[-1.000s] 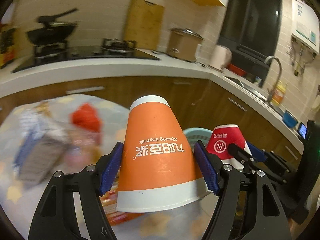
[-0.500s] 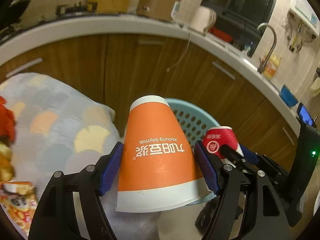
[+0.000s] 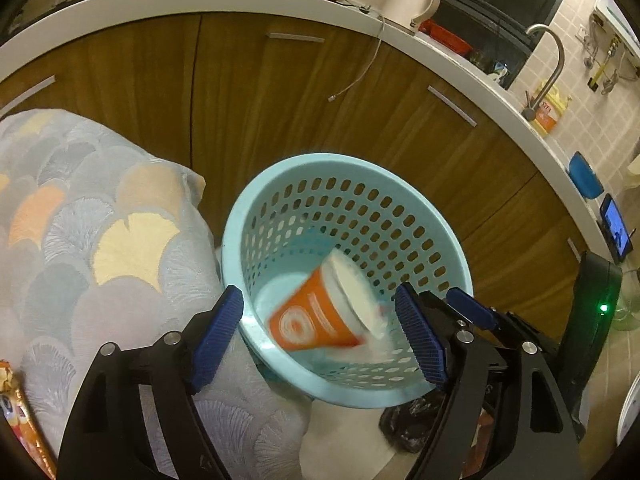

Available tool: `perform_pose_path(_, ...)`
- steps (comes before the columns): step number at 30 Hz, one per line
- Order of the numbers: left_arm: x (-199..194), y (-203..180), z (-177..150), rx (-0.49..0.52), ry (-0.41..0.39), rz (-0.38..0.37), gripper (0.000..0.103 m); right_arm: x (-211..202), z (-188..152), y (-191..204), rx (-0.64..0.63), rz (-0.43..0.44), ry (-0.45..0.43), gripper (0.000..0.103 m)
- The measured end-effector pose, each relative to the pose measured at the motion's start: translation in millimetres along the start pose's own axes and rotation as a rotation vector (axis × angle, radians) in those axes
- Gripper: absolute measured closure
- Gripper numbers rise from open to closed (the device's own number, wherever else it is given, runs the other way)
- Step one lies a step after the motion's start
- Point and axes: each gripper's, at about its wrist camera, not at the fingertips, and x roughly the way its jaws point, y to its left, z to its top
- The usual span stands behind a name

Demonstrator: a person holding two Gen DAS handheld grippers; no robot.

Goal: Collect trash
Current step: 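Carry both cups over the blue basket and open both tools to drop them, then grasp the blue milk carton with the left tool while the right tool grasps the orange snack bag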

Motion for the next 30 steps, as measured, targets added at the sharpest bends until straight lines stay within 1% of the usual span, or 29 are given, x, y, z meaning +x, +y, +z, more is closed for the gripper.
perform_pose_path(6,-10,0,-3,0.001,-0.015,-0.005,0.027,-4,0,0,0.013,0.017,0.000,0.063)
perform_pose_path(11,-35,0,-9,0.013,-0.056,-0.005,0.027,-19,5,11,0.001,0.044,-0.028,0.063)
perform_pose_path(14,-59,4,-15,0.014,-0.099,-0.003,0.027,-33,9,26,-0.023,0.074,-0.062,0.063)
perform_pose_path(16,-78,11,-19,-0.003,-0.120,-0.018,0.027,-43,12,38,-0.043,0.091,-0.083,0.063)
perform_pose_path(18,-94,18,-22,-0.023,-0.139,-0.030,0.027,-55,14,54,-0.070,0.116,-0.108,0.063)
perform_pose_path(21,-128,28,-30,-0.035,-0.193,-0.030,0.027,-74,15,85,-0.122,0.158,-0.145,0.063)
perform_pose_path(23,-156,35,-37,-0.025,-0.243,-0.006,0.027,-82,14,103,-0.153,0.184,-0.159,0.063)
perform_pose_path(25,-182,44,-44,-0.014,-0.292,0.039,0.025,-92,10,126,-0.193,0.215,-0.175,0.063)
perform_pose_path(27,-210,55,-51,-0.014,-0.347,0.099,0.023,-100,4,150,-0.233,0.249,-0.188,0.063)
perform_pose_path(29,-232,68,-59,-0.022,-0.382,0.145,0.022,-106,-2,172,-0.266,0.280,-0.199,0.063)
perform_pose_path(30,-246,77,-64,-0.027,-0.405,0.185,0.021,-108,-5,185,-0.284,0.295,-0.202,0.063)
